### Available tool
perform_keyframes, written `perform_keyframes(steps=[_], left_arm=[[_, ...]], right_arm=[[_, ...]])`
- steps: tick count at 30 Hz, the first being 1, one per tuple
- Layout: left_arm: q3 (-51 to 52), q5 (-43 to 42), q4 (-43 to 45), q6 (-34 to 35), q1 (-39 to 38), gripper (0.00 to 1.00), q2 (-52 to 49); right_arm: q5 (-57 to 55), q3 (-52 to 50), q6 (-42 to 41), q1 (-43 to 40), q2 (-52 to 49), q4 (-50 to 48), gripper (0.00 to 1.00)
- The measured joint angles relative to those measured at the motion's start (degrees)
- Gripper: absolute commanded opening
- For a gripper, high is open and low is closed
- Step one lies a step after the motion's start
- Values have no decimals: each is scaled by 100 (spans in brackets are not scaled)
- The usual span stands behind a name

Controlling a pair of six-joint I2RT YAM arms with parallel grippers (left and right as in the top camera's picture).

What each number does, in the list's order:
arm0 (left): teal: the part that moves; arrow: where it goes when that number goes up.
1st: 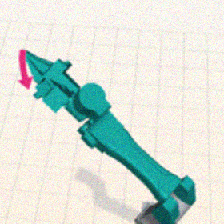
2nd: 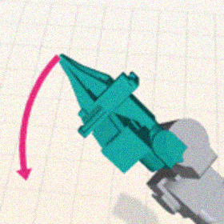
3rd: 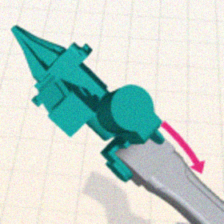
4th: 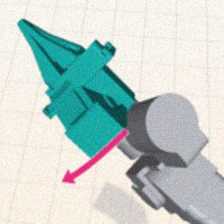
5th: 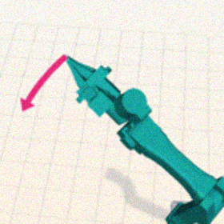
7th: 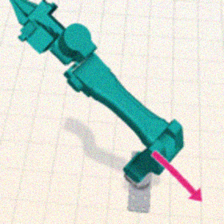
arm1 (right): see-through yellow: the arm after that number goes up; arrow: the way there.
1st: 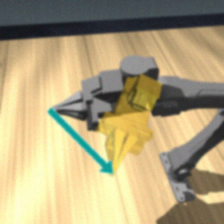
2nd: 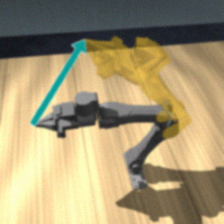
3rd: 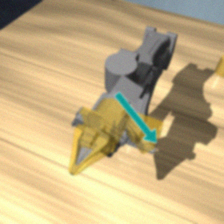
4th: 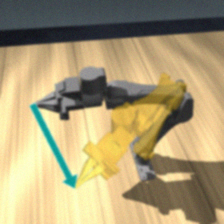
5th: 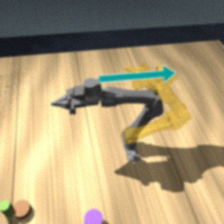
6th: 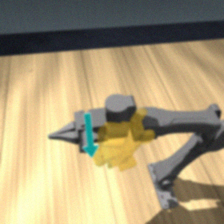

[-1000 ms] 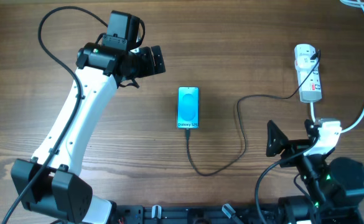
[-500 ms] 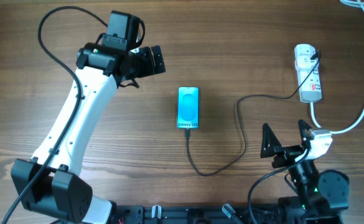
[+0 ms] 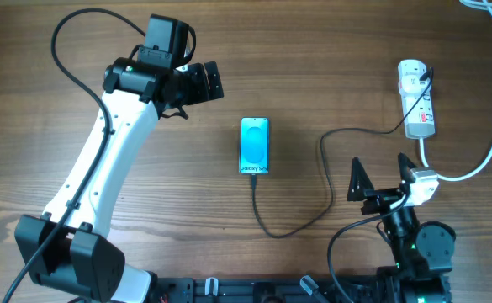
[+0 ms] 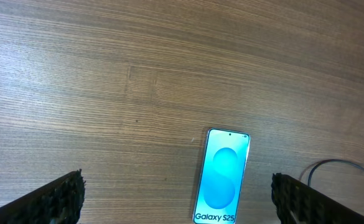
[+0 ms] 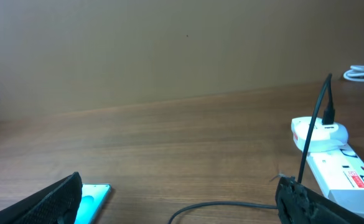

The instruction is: Plug charger to phone and switch on socket

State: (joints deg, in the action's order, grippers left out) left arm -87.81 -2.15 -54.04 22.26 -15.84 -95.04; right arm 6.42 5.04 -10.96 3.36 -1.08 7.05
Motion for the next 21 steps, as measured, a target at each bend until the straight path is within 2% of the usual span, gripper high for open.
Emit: perform_keyframes(steps=[7, 21], left_arm=[[0, 0, 0, 0, 0, 100, 0], [0, 0, 0, 0, 0, 100, 0]], right_arm=[[0, -358, 168, -20, 4, -704, 100], [0, -439, 680, -234, 9, -743, 100]])
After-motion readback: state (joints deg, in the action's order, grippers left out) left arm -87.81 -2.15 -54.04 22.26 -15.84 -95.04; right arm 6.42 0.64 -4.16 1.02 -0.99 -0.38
